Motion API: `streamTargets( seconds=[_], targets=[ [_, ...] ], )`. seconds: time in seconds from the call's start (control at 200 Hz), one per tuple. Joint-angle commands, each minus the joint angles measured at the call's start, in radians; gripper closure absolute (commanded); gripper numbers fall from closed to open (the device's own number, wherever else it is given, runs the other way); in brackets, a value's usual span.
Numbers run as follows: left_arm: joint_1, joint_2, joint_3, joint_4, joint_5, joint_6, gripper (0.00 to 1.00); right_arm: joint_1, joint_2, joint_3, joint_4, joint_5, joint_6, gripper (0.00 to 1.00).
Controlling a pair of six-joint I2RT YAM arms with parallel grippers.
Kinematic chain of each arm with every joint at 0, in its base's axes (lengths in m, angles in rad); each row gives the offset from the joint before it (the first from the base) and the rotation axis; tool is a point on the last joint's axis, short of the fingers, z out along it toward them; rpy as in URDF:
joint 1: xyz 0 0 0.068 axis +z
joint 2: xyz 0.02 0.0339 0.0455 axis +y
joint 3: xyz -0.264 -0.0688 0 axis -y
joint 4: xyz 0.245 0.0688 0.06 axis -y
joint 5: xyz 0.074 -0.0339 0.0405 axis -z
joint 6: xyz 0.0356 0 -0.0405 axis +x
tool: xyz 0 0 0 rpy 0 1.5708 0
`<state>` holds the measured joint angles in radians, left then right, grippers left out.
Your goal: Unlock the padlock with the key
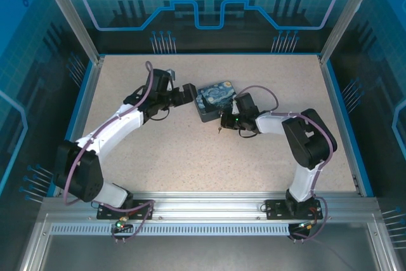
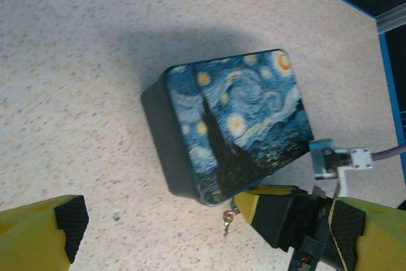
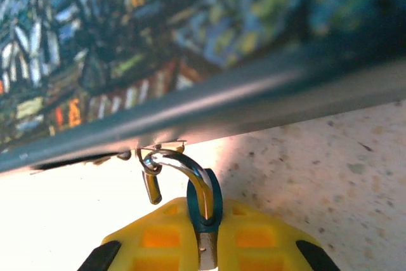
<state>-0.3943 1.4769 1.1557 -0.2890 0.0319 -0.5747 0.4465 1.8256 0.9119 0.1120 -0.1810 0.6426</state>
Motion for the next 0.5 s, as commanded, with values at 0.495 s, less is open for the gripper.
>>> streamTargets(
  seconds=[0.495],
  targets=[
    [-0.106, 0.324, 0.211, -0.133, -0.317, 0.127, 0.01, -0.073, 0.000, -0.097, 0.109, -0.168, 0.084, 1.00]
  ],
)
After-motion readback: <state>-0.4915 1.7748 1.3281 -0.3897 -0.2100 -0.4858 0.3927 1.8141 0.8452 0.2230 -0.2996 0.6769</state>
